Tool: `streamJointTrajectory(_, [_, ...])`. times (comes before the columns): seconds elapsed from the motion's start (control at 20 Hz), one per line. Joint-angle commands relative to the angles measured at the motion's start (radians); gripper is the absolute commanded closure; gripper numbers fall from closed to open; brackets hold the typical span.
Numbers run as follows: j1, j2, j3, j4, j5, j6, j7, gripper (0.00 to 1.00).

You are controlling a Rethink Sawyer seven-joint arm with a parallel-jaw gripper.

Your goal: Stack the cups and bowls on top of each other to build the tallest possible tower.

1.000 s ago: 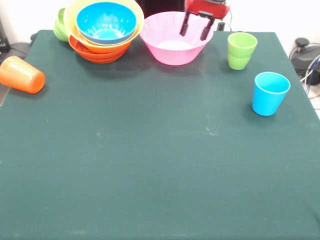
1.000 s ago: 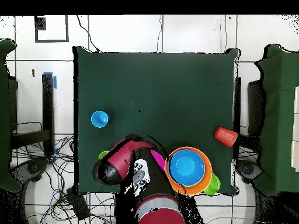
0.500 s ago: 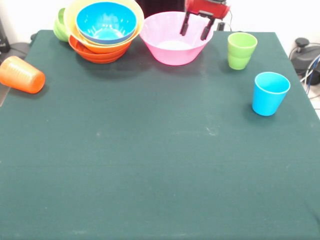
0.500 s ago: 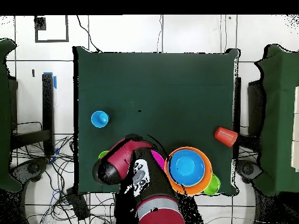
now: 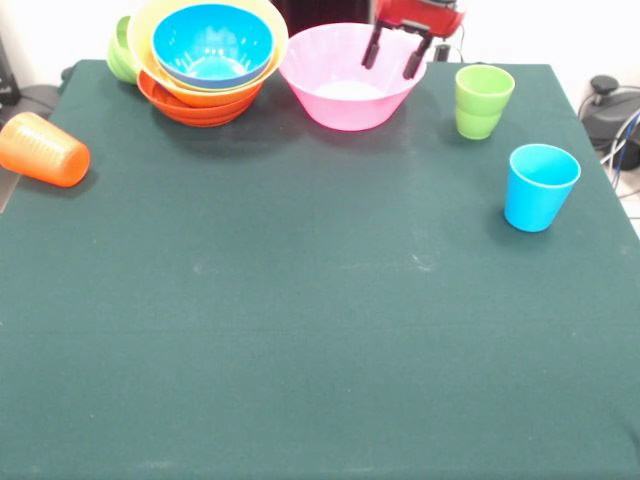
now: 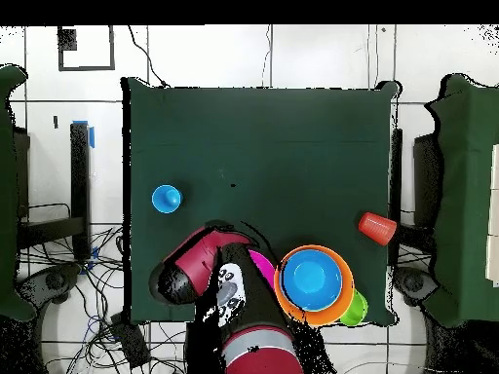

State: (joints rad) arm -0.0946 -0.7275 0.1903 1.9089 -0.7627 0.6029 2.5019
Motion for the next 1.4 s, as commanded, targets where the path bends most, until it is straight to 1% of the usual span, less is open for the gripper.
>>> streamJointTrajectory(0.05, [0.029,0.015,0.046,-0.082,0.038,0.108,-0.069,0.0])
streamJointTrajectory(0.3, [0.04,0.013,0.041,-0.086,0.046,0.124,-0.062,0.0])
streamJointTrajectory(0.65, [0.03,0.019,0.046,-0.085,0.052,0.113,-0.068,0.0])
streamJointTrajectory(0.85, [0.049,0.015,0.042,-0.098,0.064,0.146,-0.062,0.0])
streamJointTrajectory(1.2, [0.052,0.019,0.039,-0.101,0.077,0.145,-0.063,0.0])
streamJointTrajectory(1.4, [0.066,0.023,0.032,-0.106,0.077,0.149,-0.051,0.0])
